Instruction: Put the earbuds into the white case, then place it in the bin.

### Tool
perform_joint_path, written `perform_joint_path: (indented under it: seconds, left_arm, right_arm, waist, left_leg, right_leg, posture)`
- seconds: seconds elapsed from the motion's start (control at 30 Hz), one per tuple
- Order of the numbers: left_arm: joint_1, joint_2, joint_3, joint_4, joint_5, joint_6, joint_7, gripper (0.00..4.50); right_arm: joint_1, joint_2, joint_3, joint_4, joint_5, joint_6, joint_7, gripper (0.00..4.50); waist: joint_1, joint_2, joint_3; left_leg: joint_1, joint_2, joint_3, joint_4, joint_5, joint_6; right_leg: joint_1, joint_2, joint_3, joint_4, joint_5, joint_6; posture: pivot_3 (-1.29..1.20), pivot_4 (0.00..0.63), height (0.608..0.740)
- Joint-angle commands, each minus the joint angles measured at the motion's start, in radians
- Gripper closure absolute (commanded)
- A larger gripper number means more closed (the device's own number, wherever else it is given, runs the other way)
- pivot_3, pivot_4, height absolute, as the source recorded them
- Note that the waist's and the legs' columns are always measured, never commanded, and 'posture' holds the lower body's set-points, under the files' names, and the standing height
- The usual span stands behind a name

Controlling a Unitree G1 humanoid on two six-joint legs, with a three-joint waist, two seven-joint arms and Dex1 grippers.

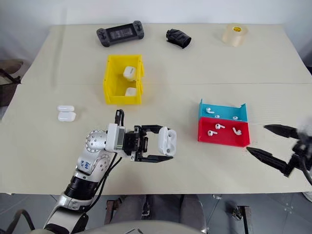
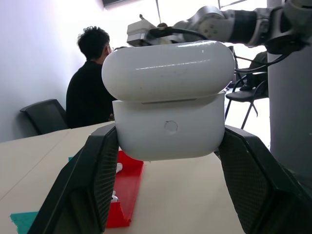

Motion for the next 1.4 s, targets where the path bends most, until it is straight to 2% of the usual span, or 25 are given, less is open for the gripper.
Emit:
perform_joint_path:
  seconds: [0.03, 0.13, 0.2, 0.47, 0.73, 1.03, 1.13, 1.3, 1.4]
  left_arm:
    - [0.002, 0.003, -0.004, -0.042, -0.005, -0.011, 0.009, 1.75]
    - [0.008, 0.012, -0.003, -0.051, 0.0, -0.009, 0.017, 1.75]
    - [0.013, 0.017, 0.001, -0.062, 0.002, -0.001, 0.031, 1.75]
    - [0.037, 0.043, -0.009, -0.105, -0.006, 0.025, 0.045, 1.75]
    - [0.031, 0.031, -0.022, -0.103, -0.001, 0.023, 0.045, 1.75]
    - [0.036, 0.029, -0.03, -0.102, 0.008, 0.008, 0.048, 1.75]
    - [0.036, 0.03, -0.032, -0.107, 0.012, 0.008, 0.054, 1.75]
    - [0.035, 0.036, -0.03, -0.111, 0.014, 0.009, 0.061, 1.75]
    - [0.039, 0.04, -0.029, -0.116, 0.016, 0.009, 0.064, 1.75]
  right_arm:
    - [-0.075, -0.091, 0.121, 0.022, -0.048, 0.06, -0.013, 0.0]
    - [-0.218, -0.17, 0.297, 0.08, -0.102, 0.052, 0.008, 0.0]
    - [-0.344, -0.18, 0.415, 0.117, -0.125, 0.047, 0.024, 0.0]
    - [-0.696, -0.108, 0.759, 0.175, -0.257, 0.085, 0.049, 0.0]
    - [-0.83, -0.034, 0.925, 0.256, -0.385, 0.067, 0.099, 0.0]
    - [-0.871, 0.009, 0.961, 0.345, -0.481, -0.007, 0.138, 0.0]
    - [-0.879, 0.03, 0.967, 0.363, -0.502, -0.026, 0.147, 0.64]
    - [-0.892, 0.057, 0.967, 0.378, -0.527, -0.04, 0.16, 2.34]
    - [-0.896, 0.071, 0.967, 0.381, -0.54, -0.045, 0.164, 2.34]
  waist:
    - [0.006, 0.0, 0.0]
    - [0.007, 0.0, 0.0]
    - [0.001, 0.0, 0.0]
    - [-0.005, 0.001, 0.0]
    - [-0.002, 0.001, 0.0]
    - [-0.004, 0.001, 0.0]
    - [-0.005, 0.001, 0.0]
    - [-0.005, 0.001, 0.0]
    - [-0.004, 0.001, 0.0]
  left_leg:
    - [-0.002, -0.001, -0.002, 0.001, 0.0, 0.0]
    - [-0.004, -0.002, -0.002, 0.002, -0.001, 0.001]
    - [-0.004, -0.002, -0.001, 0.002, -0.001, 0.001]
    - [-0.004, -0.002, -0.002, 0.002, -0.001, 0.001]
    - [-0.006, -0.003, -0.003, 0.002, -0.001, 0.001]
    - [-0.006, -0.002, -0.003, 0.002, 0.0, 0.001]
    - [-0.006, -0.002, -0.003, 0.002, 0.0, 0.001]
    - [-0.005, -0.002, -0.003, 0.002, 0.0, 0.001]
    - [-0.006, -0.002, -0.003, 0.002, 0.0, 0.001]
  right_leg:
    - [0.0, 0.0, -0.001, 0.0, 0.0, 0.0]
    - [0.0, -0.001, -0.002, 0.001, 0.0, 0.001]
    - [0.0, -0.001, -0.002, -0.001, 0.001, 0.001]
    - [0.0, -0.001, -0.003, -0.002, 0.001, 0.001]
    - [0.0, -0.002, -0.004, -0.001, 0.001, 0.002]
    - [-0.001, -0.001, -0.005, 0.0, 0.001, 0.002]
    - [-0.001, -0.001, -0.005, 0.0, 0.001, 0.002]
    - [-0.001, -0.001, -0.005, 0.0, 0.001, 0.002]
    - [-0.001, -0.001, -0.005, 0.0, 0.001, 0.002]
  posture:
    - [0.0, 0.15, 0.74]
    - [0.0, 0.15, 0.74]
    - [0.0, 0.15, 0.74]
    - [0.0, 0.15, 0.74]
    - [0.0, 0.15, 0.74]
    - [0.0, 0.15, 0.74]
    - [0.0, 0.15, 0.74]
    - [0.0, 0.15, 0.74]
    - [0.0, 0.15, 0.74]
